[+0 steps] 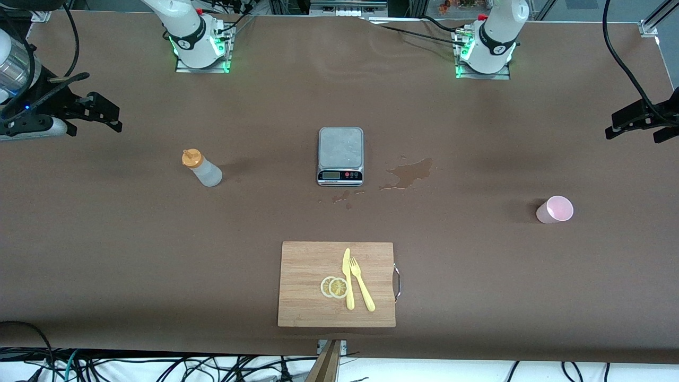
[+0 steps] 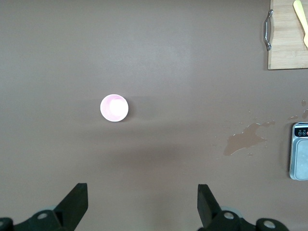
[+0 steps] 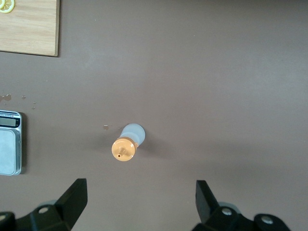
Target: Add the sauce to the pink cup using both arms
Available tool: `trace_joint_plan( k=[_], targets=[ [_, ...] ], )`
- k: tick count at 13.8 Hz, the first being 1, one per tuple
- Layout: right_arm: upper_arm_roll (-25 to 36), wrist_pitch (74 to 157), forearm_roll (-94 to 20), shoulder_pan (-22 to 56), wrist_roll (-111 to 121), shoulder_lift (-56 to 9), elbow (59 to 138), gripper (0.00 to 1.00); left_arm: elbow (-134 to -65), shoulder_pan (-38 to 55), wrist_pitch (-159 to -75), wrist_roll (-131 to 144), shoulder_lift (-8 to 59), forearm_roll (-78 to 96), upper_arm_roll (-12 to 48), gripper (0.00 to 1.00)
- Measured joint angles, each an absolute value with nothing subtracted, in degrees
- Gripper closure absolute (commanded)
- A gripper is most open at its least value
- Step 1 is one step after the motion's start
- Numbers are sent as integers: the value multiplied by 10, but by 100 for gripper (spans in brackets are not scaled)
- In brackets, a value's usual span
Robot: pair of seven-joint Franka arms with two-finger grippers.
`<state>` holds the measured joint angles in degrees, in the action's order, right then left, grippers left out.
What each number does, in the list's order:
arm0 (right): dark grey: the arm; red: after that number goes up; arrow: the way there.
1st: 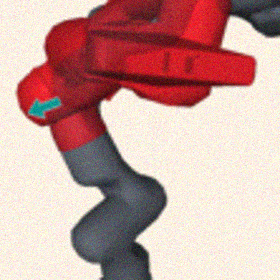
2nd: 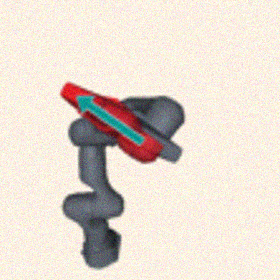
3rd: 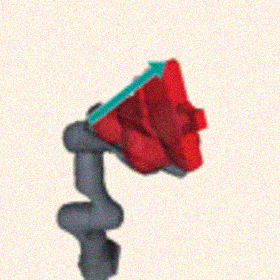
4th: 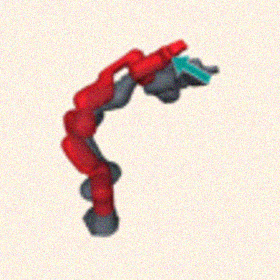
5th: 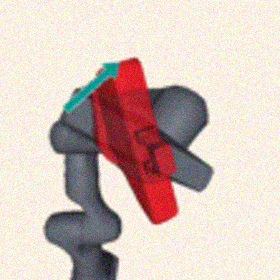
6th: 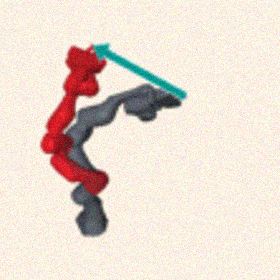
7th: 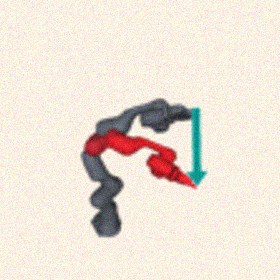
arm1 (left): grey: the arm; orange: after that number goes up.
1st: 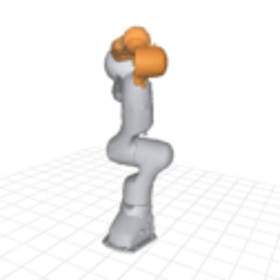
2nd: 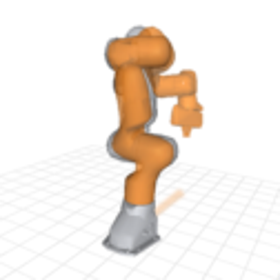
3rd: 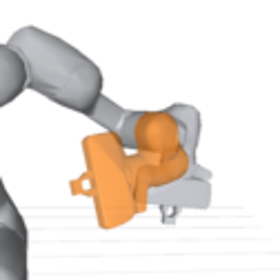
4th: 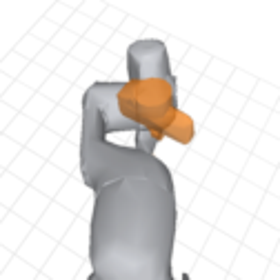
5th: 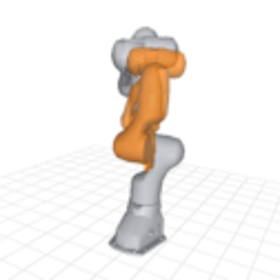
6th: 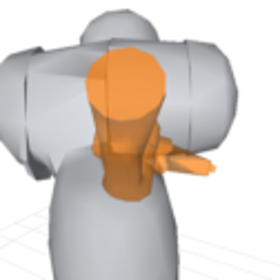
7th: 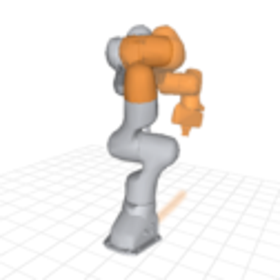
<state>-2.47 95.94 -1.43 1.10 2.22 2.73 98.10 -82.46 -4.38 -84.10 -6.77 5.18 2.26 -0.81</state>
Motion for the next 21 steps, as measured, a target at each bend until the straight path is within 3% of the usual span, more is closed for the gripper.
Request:
trace_joint_plan(
  k=[9, 14, 21],
  targets=[
    [-25, 959, -14, 11, 22, 27, 981, 0, -825, -71, -841, -67, 55, 23, -11, 0],
    [-25, 959, -14, 11, 22, 27, 981, 0, -829, -103, -846, -68, 96, 23, -12, 0],
    [-25, 959, -14, 11, 22, 27, 981, 0, -877, -135, -973, -68, 174, 23, -13, 0]
  ],
)
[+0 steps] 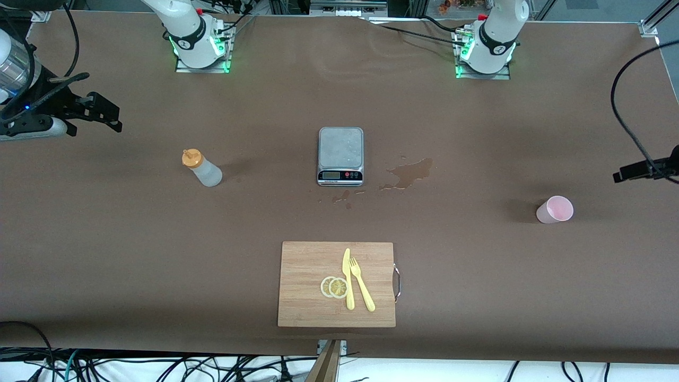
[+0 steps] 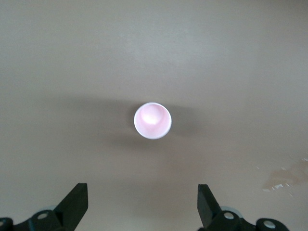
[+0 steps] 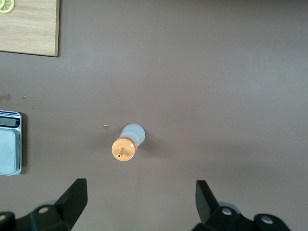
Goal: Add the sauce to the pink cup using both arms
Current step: 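Reach the left gripper down and grasp the pink cup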
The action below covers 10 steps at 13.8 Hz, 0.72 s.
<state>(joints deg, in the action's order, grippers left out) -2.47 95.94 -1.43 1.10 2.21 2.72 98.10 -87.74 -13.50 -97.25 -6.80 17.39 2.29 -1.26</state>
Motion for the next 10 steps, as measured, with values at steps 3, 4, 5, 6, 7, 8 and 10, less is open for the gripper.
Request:
trace_joint_plan(
  k=[3, 4, 5, 6, 7, 8, 10],
  targets=[
    [-25, 959, -14, 11, 22, 27, 981, 0, -902, -139, -1033, -72, 223, 23, -13, 0],
    [-25, 959, -14, 11, 22, 27, 981, 0, -922, -141, -1070, -79, 233, 23, -13, 0],
    [-25, 959, -14, 11, 22, 27, 981, 0, -947, -144, -1115, -86, 240, 23, -13, 0],
    [-24, 958, -14, 11, 22, 27, 981, 0, -976, -147, -1160, -93, 243, 23, -13, 0],
    [-24, 958, -14, 11, 22, 27, 981, 0, -1004, -150, -1198, -102, 245, 23, -13, 0],
    [-23, 958, -14, 11, 22, 27, 981, 0, -1027, -152, -1224, -108, 246, 23, -13, 0],
    [-23, 958, -14, 11, 22, 27, 981, 0, -1054, -152, -1250, -117, 251, 23, -13, 12]
  ],
)
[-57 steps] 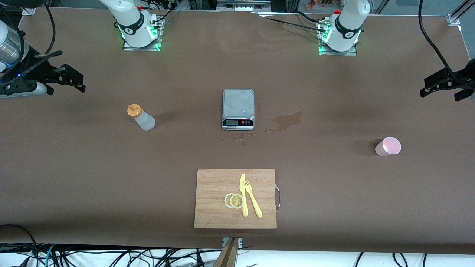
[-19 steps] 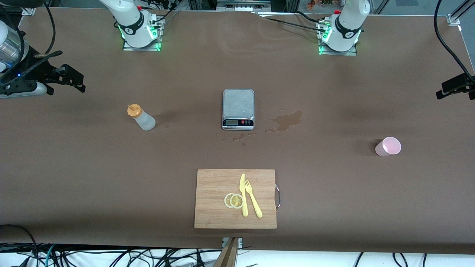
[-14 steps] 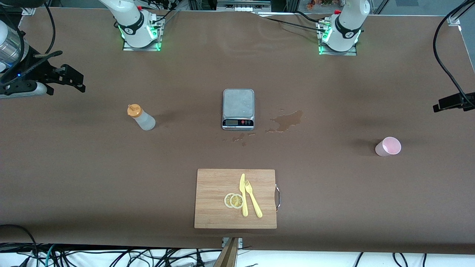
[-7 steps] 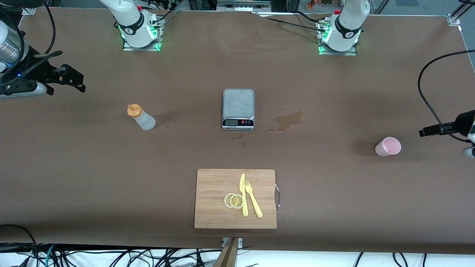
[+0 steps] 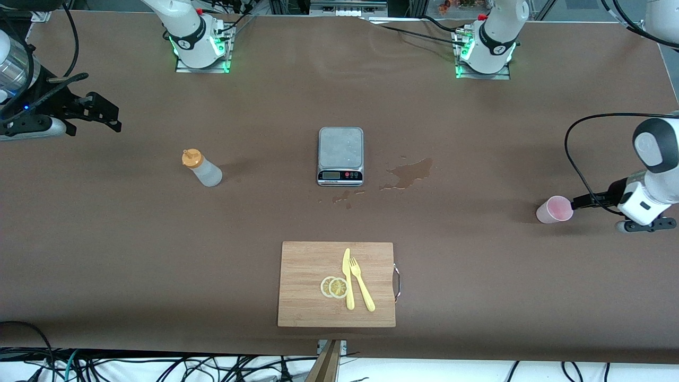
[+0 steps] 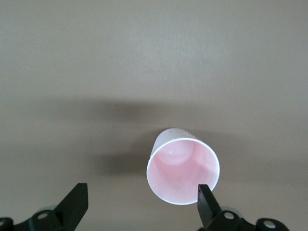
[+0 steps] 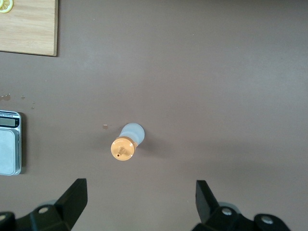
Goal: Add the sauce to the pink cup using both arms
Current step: 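Reach the left gripper down and grasp the pink cup, then carry the pink cup with the left gripper onto the scale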
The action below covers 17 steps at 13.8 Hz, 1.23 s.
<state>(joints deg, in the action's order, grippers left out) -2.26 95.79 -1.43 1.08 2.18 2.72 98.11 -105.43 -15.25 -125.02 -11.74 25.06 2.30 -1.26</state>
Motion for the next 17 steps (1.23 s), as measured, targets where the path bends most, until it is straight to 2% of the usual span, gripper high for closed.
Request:
trace_joint_plan(
  k=[3, 5, 7, 8, 13, 17],
  targets=[
    [-22, 955, -14, 11, 22, 27, 981, 0, -1081, -152, -1291, -124, 261, 23, -12, 38],
    [-22, 952, -14, 11, 22, 27, 981, 0, -1087, -152, -1310, -126, 277, 23, -12, 62],
    [-22, 952, -14, 11, 22, 27, 981, 0, -1087, -152, -1317, -126, 291, 23, -12, 94],
    [-22, 952, -14, 11, 22, 27, 981, 0, -1087, -152, -1318, -127, 294, 23, -12, 100],
    [-22, 952, -15, 11, 22, 27, 981, 0, -1070, -152, -1303, -129, 290, 23, -5, 100],
    [-23, 956, -15, 11, 22, 27, 980, 0, -1016, -145, -1176, -122, 252, 23, 13, 100]
  ],
)
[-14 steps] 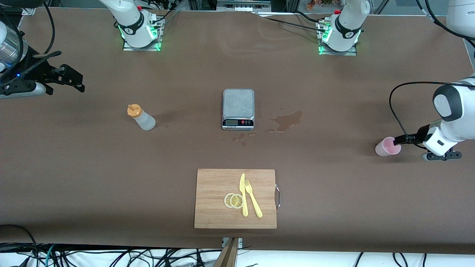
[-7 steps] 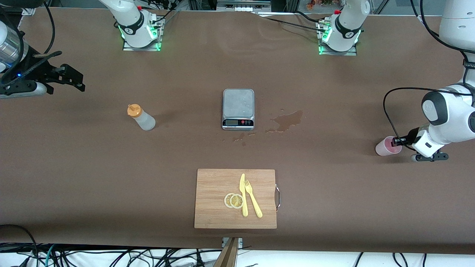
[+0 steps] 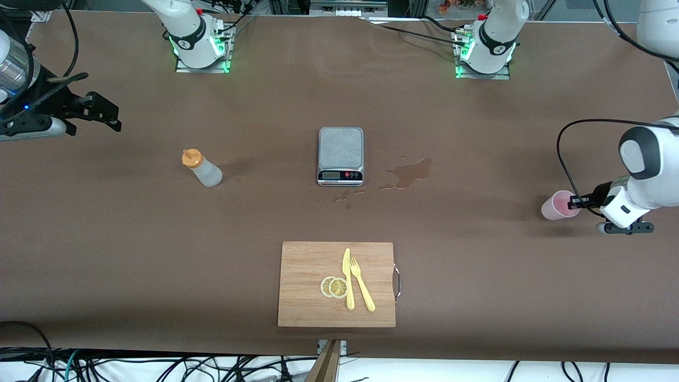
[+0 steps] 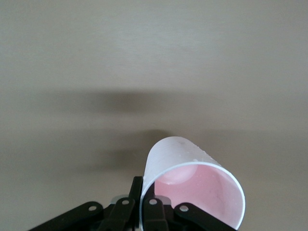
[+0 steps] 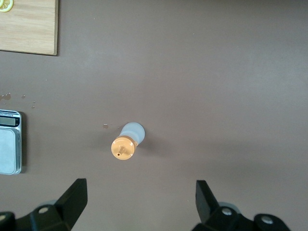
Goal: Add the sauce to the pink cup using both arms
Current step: 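Carry the pink cup with the left gripper onto the scale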
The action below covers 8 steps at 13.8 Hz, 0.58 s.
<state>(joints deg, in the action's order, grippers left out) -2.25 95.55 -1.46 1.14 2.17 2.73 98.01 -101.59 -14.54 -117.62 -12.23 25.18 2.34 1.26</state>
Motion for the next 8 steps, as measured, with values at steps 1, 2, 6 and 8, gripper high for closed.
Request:
trace_joint_plan(
  k=[1, 2, 6, 8],
  targets=[
    [-23, 956, -15, 11, 22, 27, 980, 0, -1010, -142, -1157, -106, 237, 24, 25, 100],
    [-23, 956, -15, 11, 22, 27, 980, 0, -1009, -140, -1141, -79, 223, 24, 45, 100],
    [-23, 958, -15, 11, 22, 27, 977, 0, -1009, -132, -1095, 107, 193, 24, 164, 100],
    [-23, 962, -15, 12, 22, 27, 976, 0, -1009, -128, -1091, 219, 192, 24, 239, 100]
  ],
)
